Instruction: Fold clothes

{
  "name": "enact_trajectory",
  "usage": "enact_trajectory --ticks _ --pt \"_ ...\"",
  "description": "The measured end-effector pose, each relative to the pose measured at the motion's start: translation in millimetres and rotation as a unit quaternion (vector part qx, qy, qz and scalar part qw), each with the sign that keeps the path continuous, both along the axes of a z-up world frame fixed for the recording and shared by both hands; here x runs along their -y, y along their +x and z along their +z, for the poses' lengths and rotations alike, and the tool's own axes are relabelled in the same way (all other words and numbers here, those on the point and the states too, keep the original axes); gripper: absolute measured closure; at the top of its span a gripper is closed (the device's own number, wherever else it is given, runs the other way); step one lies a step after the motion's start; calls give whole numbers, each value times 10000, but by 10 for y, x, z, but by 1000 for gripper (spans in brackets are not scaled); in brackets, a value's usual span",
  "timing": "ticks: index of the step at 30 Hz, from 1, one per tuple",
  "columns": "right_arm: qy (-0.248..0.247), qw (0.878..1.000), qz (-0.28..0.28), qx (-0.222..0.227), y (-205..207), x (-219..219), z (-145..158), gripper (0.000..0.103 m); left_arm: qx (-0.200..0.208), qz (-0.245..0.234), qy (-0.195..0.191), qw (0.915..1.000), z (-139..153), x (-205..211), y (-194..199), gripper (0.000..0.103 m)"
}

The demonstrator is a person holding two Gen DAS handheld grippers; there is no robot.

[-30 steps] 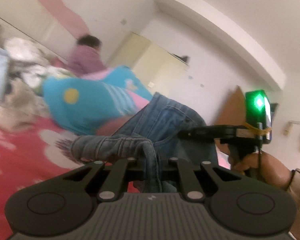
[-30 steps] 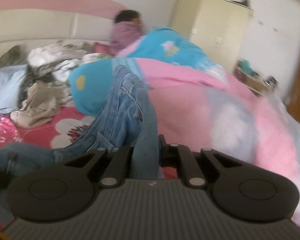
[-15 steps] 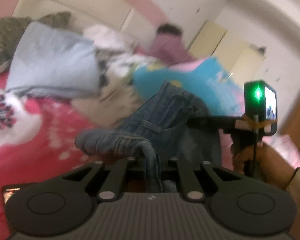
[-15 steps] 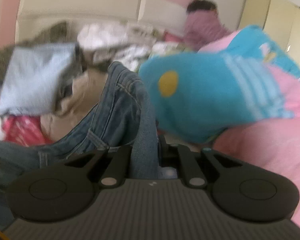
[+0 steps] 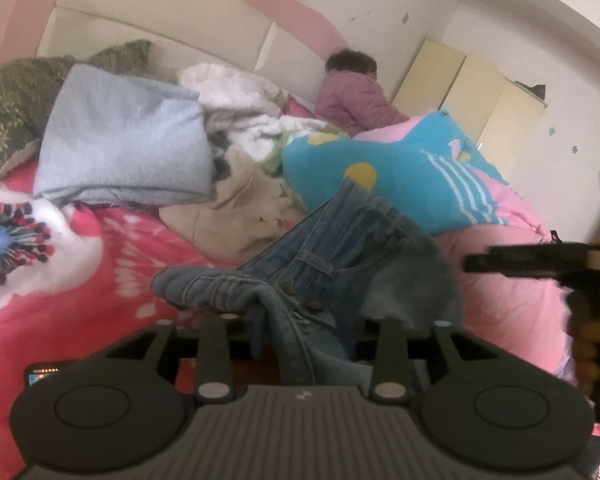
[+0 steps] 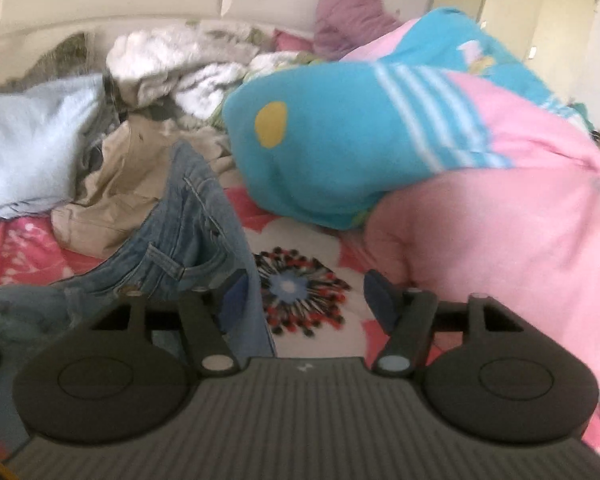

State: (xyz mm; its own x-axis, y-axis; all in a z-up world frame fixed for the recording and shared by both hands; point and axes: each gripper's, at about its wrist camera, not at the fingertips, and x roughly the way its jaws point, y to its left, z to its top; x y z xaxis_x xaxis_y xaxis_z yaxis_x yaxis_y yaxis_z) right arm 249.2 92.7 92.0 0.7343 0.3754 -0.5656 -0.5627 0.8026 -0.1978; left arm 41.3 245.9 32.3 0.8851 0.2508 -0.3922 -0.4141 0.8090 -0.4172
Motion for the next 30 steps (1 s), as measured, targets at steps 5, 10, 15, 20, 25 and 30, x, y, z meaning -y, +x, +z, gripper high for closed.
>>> enact_trajectory --ticks 5,10,15,20,25,30 --pt "298 9990 -335 -14 -422 555 210 35 151 82 391 9991 59 189 -43 58" --pt "571 9958 -703 -97 -898 1115 324 35 762 60 1344 9880 187 488 -169 58" --pt "950 9892 -1093 -207 -1443 1786 337 35 1447 -989 2398 9549 215 977 -334 56" --pt "1561 9693 -1760 -712 -1797 2481 103 35 1378 -2101 3051 9186 67 1471 -323 55" --pt "2777 9109 -2449 -1821 -1749 3023 -481 35 904 -2339 3155 9152 -82 1746 -88 56" --pt "4082 8173 -2986 -2760 -1456 3253 -1160 35 496 -2385 2658 9328 -88 1666 162 61"
